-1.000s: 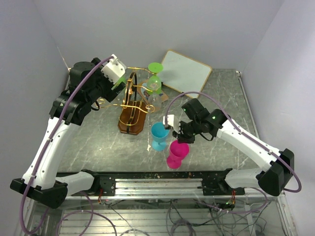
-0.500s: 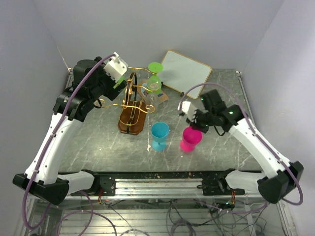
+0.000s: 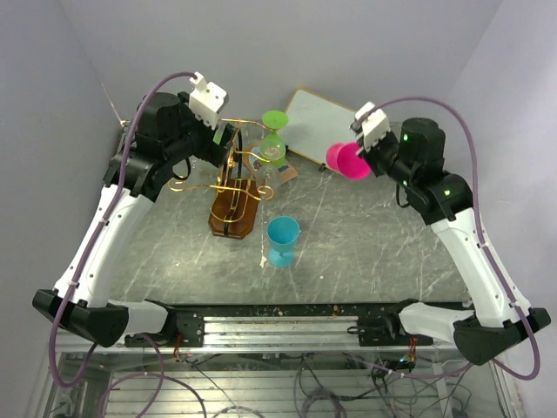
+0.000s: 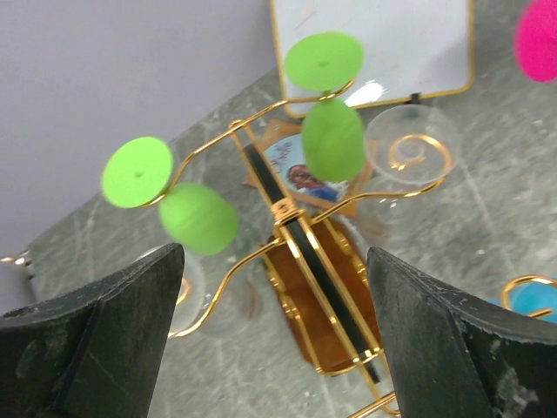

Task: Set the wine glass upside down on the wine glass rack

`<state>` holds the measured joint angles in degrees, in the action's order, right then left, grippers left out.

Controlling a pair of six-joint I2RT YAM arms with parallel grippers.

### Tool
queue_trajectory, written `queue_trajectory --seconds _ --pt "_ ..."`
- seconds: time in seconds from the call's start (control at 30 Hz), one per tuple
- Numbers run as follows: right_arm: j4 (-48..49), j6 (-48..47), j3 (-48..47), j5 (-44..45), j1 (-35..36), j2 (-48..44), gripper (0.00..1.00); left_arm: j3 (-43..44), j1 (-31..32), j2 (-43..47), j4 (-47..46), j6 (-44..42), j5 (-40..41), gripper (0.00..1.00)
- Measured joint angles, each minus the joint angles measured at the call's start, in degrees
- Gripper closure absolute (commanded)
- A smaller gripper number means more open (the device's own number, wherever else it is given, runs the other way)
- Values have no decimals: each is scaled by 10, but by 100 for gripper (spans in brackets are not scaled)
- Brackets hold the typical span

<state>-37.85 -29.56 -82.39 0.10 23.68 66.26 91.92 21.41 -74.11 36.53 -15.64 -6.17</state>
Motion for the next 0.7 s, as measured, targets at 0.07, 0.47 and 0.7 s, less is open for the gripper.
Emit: queue_trajectory --seconds 0.07,0.47,0.7 --pt "30 23 -29 0 0 15 100 0 0 -4 -9 25 -25 7" --pt "139 202 -233 -107 0 107 100 14 0 -54 -132 250 -158 17" --pt "145 277 -239 -183 0 131 100 3 0 -66 -215 366 -226 22"
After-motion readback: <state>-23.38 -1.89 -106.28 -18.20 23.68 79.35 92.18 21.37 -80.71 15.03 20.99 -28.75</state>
